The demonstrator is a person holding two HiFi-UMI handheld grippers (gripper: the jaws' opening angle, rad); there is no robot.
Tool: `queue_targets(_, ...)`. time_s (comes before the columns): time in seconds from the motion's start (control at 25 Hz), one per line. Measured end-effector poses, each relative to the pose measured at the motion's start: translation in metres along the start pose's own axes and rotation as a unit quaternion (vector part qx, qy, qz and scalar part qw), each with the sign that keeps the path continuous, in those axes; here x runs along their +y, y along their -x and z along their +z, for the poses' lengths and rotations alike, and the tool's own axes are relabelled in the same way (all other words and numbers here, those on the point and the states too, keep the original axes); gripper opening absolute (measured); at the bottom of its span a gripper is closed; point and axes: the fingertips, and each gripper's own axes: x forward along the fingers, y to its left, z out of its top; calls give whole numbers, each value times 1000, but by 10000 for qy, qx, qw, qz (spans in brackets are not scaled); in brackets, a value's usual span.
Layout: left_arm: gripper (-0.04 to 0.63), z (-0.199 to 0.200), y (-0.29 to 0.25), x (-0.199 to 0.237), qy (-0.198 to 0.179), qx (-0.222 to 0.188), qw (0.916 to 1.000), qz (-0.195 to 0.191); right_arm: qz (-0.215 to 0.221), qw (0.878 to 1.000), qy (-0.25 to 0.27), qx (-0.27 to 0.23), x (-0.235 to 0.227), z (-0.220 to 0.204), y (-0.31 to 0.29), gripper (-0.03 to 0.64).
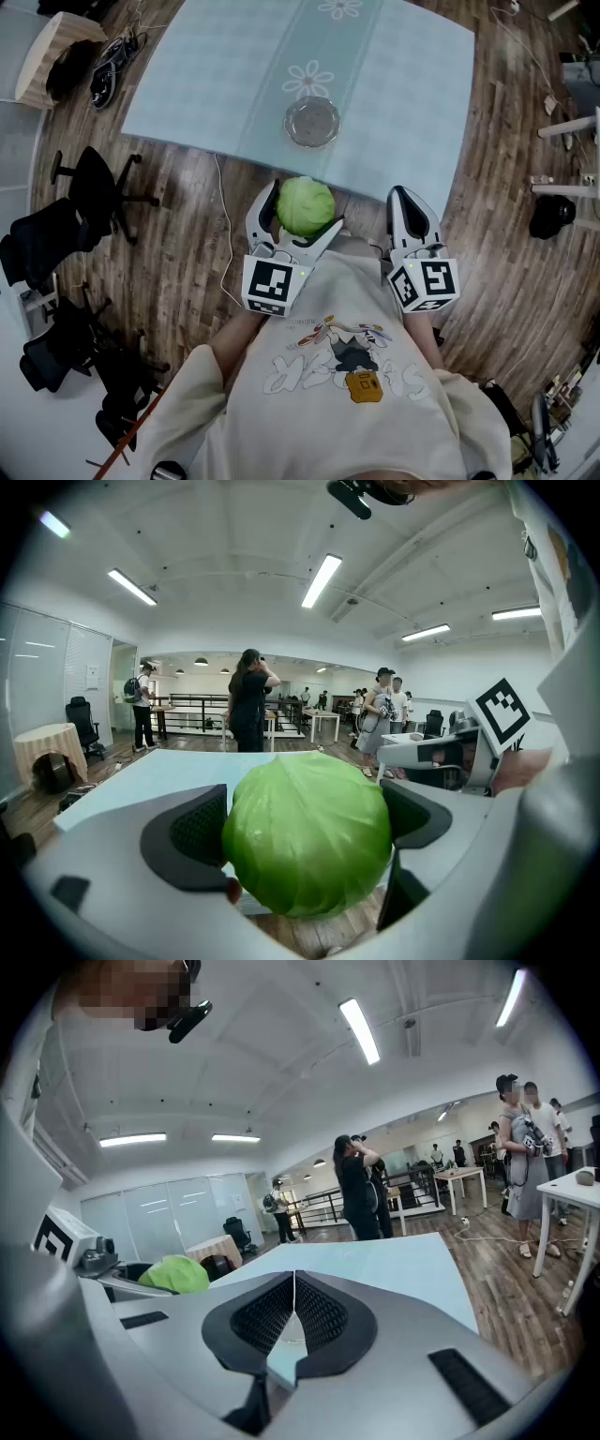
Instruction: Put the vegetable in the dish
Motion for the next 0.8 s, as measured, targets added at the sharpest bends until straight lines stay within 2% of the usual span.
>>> queue_targets(0.32, 515, -18, 73, 19, -130, -95, 9997, -163, -77, 10000, 14, -49, 74, -19, 4, 25)
queue_targets(0.52, 515, -35, 106, 35, -2, -134, 9997, -191, -81, 9999, 81, 1, 121, -37, 8, 25)
queue_targets(0.8, 516, -29, 135, 53, 11, -340, 9992, -209, -117, 9997, -2, -230, 152, -29, 16, 25)
